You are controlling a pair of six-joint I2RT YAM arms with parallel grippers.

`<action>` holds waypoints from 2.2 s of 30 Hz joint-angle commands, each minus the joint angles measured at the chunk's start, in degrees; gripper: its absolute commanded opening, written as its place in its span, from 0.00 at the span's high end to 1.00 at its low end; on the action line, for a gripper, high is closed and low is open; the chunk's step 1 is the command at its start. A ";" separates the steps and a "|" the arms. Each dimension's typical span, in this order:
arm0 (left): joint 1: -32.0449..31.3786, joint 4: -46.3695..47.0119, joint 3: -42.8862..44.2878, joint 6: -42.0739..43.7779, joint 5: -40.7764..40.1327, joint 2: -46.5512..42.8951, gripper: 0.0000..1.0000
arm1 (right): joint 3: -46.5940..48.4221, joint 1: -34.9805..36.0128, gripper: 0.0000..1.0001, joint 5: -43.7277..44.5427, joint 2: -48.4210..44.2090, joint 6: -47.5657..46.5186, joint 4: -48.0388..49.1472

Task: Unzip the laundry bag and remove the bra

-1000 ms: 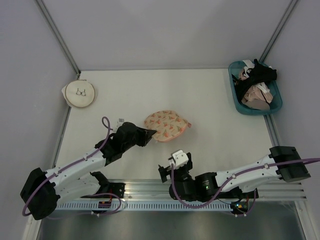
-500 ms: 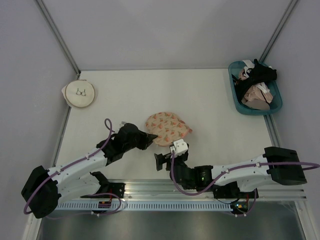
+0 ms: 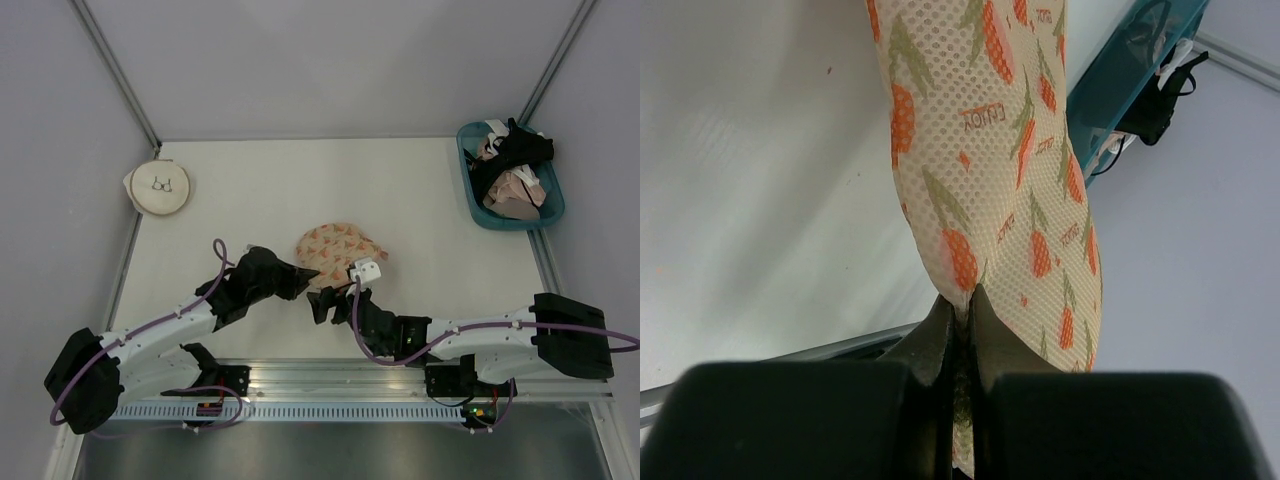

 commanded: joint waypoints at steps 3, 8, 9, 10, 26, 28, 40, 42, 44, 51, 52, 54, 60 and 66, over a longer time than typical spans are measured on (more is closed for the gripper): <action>-0.02 3.92 -0.43 -2.65 3.49 0.41 0.98 | -0.23 -1.04 0.22 -2.12 0.35 1.41 4.38; -0.02 5.49 -0.52 -3.26 3.85 0.94 0.98 | -0.23 -1.74 0.55 -3.35 1.06 2.64 4.91; -0.02 5.68 -0.60 -3.26 3.85 1.20 0.98 | -0.23 -1.74 0.59 -3.44 0.97 2.72 5.08; -0.02 5.85 -0.60 -3.17 4.11 1.38 0.98 | -0.31 -1.74 0.67 -3.62 0.97 2.99 5.08; 0.06 8.67 -1.74 -4.05 3.41 2.87 0.98 | -1.19 -1.74 1.00 -3.70 -1.40 4.04 3.50; -0.02 8.58 -1.75 -3.97 2.27 2.70 0.98 | -1.46 -1.74 1.00 -3.70 -2.45 4.22 2.19; 4.45 5.42 -0.25 0.78 -2.48 2.43 0.98 | -2.07 0.54 1.00 -2.48 -12.29 7.03 -13.80; 5.68 4.98 -0.08 2.01 -2.83 2.52 0.98 | -1.11 1.76 0.99 -1.42 -13.88 7.38 -17.93; 6.82 4.63 0.45 3.06 -3.18 2.70 0.98 | 0.20 2.21 1.00 -1.68 -14.67 8.61 -22.40; 8.50 1.55 2.47 7.54 -5.56 2.96 0.98 | 5.39 4.84 0.99 -1.87 -14.06 11.86 -33.49; 8.59 1.11 2.82 7.90 -5.82 3.05 0.98 | 6.79 5.46 1.00 -1.34 -13.88 12.13 -34.72; 8.76 0.41 3.26 8.60 -6.52 3.22 0.98 | 8.20 7.04 0.99 -0.19 -14.06 12.65 -38.06; 8.76 -1.26 3.35 9.22 -8.19 3.14 0.98 | 13.48 9.94 0.99 4.72 -14.15 16.08 -48.78; 8.76 -3.02 3.61 9.83 -10.57 2.43 0.98 | 22.26 11.70 0.99 12.20 -8.00 25.04 -68.02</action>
